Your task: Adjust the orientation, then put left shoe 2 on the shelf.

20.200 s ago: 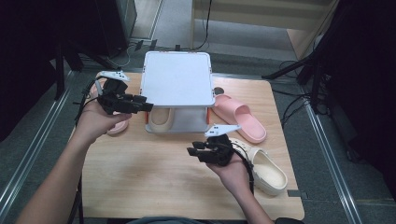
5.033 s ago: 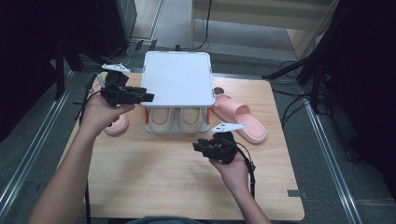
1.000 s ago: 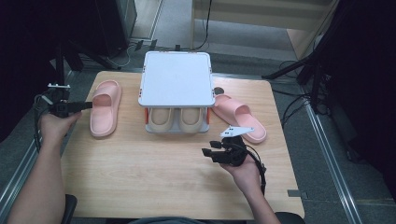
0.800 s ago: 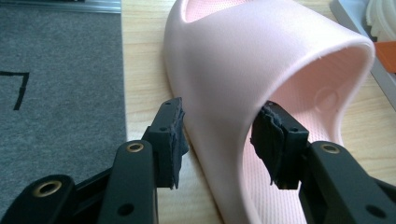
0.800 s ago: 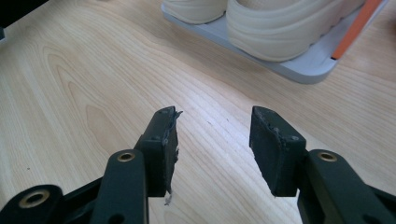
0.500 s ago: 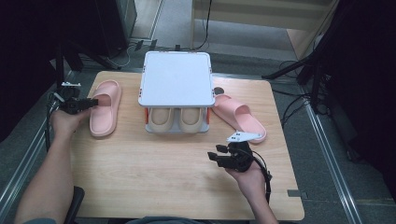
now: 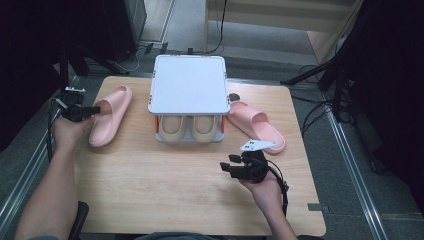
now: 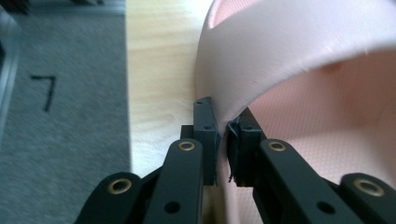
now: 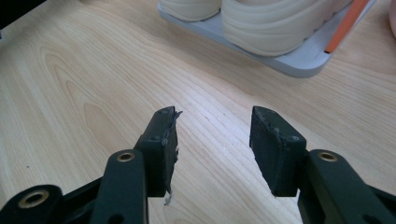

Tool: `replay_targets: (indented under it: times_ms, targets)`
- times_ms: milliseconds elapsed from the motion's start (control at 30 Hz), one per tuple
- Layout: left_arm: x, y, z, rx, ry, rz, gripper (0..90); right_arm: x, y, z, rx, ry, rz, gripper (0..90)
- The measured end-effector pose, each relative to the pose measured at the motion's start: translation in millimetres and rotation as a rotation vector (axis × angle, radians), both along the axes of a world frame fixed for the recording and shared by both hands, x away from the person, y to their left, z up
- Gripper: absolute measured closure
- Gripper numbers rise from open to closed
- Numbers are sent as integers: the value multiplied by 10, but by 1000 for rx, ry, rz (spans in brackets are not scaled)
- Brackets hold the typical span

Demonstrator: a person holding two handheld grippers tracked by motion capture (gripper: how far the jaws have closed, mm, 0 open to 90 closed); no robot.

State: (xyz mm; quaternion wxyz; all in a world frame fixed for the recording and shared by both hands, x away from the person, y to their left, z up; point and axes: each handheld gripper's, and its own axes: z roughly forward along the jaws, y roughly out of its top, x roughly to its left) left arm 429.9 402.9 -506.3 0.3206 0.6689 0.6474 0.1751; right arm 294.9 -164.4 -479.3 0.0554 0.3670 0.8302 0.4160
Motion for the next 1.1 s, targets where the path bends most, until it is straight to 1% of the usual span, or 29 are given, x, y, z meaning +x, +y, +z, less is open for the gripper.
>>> replay_targets:
  times_ms: [67, 133, 233, 267, 300, 367, 400, 467, 567, 633, 667, 733, 833, 1000, 1033, 1100]
  targets:
    - [-17, -29, 43, 15, 11, -8, 839, 13, 17, 7, 0, -1, 4, 521]
    - [-35, -71, 102, 23, 12, -16, 838, 36, 41, 6, 1, -3, 15, 521]
    - [-52, -126, 182, 3, 0, -17, 839, 67, 77, 11, 8, -7, 31, 520]
    - [-58, -151, 210, 3, -6, -17, 838, 72, 85, 14, 8, -5, 35, 520]
    - [-62, -167, 239, 7, -2, -26, 839, 81, 99, 16, 10, -3, 41, 520]
    - [-65, -203, 273, 5, -1, -26, 838, 98, 119, 18, 9, -5, 49, 520]
    - [-65, -217, 287, 0, 5, -25, 838, 106, 129, 18, 13, -5, 55, 520]
    - [-68, -240, 315, 7, 16, -27, 835, 121, 146, 22, 14, -3, 63, 520]
    - [-69, -262, 366, -4, 15, -27, 832, 144, 164, 29, 12, -7, 73, 519]
    - [-59, -265, 409, -13, 31, -38, 833, 159, 179, 30, 16, -4, 80, 518]
    - [-53, -271, 435, -13, 31, -38, 833, 164, 185, 32, 16, -5, 82, 518]
    - [-40, -282, 513, -8, 26, -34, 832, 173, 198, 35, 16, -1, 82, 518]
    - [-13, -298, 621, -14, 23, -32, 830, 183, 207, 33, 15, -4, 89, 518]
    - [63, -381, 854, 1, 19, -18, 830, 176, 212, 40, 13, 1, 92, 517]
    - [78, -398, 903, 8, 14, -24, 831, 177, 211, 41, 17, -5, 95, 517]
    - [107, -434, 1002, 8, 7, -29, 831, 174, 206, 47, 19, -7, 95, 517]
